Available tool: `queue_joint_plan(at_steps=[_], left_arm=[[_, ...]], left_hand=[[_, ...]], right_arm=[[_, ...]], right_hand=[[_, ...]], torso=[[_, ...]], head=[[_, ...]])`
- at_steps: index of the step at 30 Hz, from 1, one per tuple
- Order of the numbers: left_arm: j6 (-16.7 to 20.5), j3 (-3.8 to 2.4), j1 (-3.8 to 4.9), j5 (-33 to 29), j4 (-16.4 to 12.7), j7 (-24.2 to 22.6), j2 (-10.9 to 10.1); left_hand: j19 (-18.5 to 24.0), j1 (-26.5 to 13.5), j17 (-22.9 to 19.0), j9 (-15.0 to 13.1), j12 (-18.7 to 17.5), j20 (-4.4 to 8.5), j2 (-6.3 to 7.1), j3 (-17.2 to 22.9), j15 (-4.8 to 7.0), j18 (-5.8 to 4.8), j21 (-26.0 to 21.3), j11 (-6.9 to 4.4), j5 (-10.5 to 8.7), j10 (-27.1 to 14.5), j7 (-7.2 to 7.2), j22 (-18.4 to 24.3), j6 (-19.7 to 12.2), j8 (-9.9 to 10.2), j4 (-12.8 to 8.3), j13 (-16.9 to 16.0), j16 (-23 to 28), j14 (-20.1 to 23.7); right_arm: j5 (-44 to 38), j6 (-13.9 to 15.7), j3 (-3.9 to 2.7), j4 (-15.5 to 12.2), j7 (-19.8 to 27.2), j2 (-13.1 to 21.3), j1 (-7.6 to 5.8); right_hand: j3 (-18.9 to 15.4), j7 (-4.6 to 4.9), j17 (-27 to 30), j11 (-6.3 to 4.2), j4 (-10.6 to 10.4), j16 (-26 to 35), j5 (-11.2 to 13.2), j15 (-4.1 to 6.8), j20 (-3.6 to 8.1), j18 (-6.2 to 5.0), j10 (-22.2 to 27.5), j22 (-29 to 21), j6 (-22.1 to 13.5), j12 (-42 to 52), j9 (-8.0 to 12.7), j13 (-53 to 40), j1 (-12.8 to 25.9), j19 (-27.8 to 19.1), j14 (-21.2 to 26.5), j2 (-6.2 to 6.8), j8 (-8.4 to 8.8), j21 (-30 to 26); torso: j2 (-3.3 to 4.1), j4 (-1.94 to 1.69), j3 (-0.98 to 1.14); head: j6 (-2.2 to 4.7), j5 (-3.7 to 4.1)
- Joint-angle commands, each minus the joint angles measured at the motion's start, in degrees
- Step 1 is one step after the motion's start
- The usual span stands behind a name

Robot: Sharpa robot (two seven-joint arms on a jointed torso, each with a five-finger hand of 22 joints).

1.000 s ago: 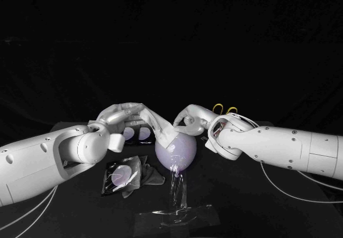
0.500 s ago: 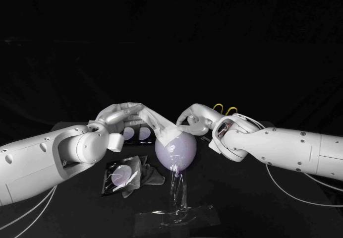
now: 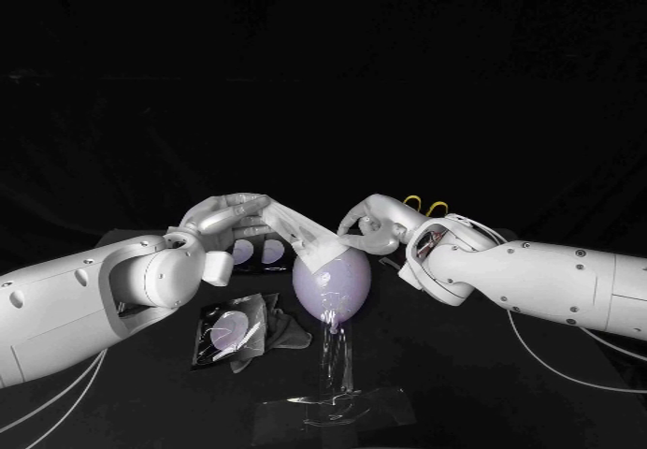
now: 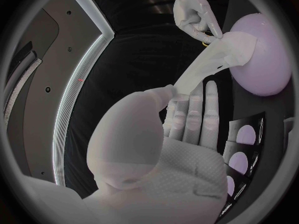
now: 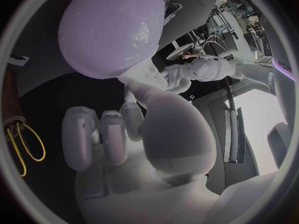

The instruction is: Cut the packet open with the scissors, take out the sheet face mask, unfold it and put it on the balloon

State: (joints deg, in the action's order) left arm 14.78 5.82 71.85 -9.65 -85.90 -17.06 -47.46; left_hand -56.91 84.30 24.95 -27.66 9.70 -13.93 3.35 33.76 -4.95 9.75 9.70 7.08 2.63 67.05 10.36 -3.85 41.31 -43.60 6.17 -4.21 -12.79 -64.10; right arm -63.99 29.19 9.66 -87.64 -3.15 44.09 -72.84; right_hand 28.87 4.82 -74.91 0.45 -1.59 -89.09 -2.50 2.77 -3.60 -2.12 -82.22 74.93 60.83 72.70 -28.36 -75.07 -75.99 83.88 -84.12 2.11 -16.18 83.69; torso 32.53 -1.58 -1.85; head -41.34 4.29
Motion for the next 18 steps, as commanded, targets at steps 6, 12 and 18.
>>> queue_joint_plan(at_steps=[6, 12, 18], left_arm=[[-0.1, -0.09, 0.07, 0.4, 0.2, -0.7, 0.0], [-0.1, -0.09, 0.07, 0.4, 0.3, -0.7, 0.1], [-0.1, -0.09, 0.07, 0.4, 0.4, -0.7, 0.2]], left_hand=[[0.4, 0.6, 0.1, -3.2, 0.2, 0.05, 0.20, 0.3, 0.37, 0.78, -0.2, -0.14, 0.19, -0.1, 0.14, -0.1, 0.3, -0.2, -0.1, -0.1, 0.2, 0.1], [0.4, 0.6, 0.1, -3.2, 0.2, 0.05, 0.20, 0.3, 0.37, 0.78, -0.2, -0.14, 0.19, -0.1, 0.14, -0.1, 0.3, -0.2, -0.1, -0.1, 0.2, 0.1], [0.4, 0.6, 0.1, -3.2, 0.2, 0.05, 0.20, 0.3, 0.37, 0.78, -0.2, -0.14, 0.19, -0.1, 0.14, -0.1, 0.3, -0.2, -0.1, -0.1, 0.2, 0.1]], right_arm=[[-0.5, -0.3, 0.00, -0.9, 0.0, 0.6, 0.00], [-0.6, -0.8, 0.01, -1.3, -0.2, 1.0, 0.00], [-0.4, -0.8, 0.02, -1.4, -0.5, 1.1, 0.00]], right_hand=[[-0.5, -0.27, -13.1, -0.24, 0.3, 0.5, -0.3, 0.51, 0.53, 0.40, 0.9, 12.8, -1.2, -2.2, -1.0, -2.1, 0.3, 2.4, -5.3, 1.07, -1.04, -1.2], [-1.2, 0.11, -12.1, 0.04, 0.0, 1.3, -0.3, 0.31, 0.47, 0.12, 2.4, 12.4, -2.3, -4.9, -1.1, -0.4, 0.8, 1.7, -5.0, 1.75, -1.11, -2.5], [-2.8, 2.74, -10.2, 2.15, -1.7, 2.8, -0.2, -1.33, -0.54, -0.24, 6.0, 11.8, -8.0, -10.8, 0.4, 3.1, 2.1, 0.5, -4.2, 2.98, 1.73, -4.6]], torso=[[0.03, -0.02, -0.01], [0.01, -0.01, 0.00], [0.01, -0.01, 0.02]], head=[[0.01, -0.04], [-0.03, -0.03], [-0.09, -0.04]])
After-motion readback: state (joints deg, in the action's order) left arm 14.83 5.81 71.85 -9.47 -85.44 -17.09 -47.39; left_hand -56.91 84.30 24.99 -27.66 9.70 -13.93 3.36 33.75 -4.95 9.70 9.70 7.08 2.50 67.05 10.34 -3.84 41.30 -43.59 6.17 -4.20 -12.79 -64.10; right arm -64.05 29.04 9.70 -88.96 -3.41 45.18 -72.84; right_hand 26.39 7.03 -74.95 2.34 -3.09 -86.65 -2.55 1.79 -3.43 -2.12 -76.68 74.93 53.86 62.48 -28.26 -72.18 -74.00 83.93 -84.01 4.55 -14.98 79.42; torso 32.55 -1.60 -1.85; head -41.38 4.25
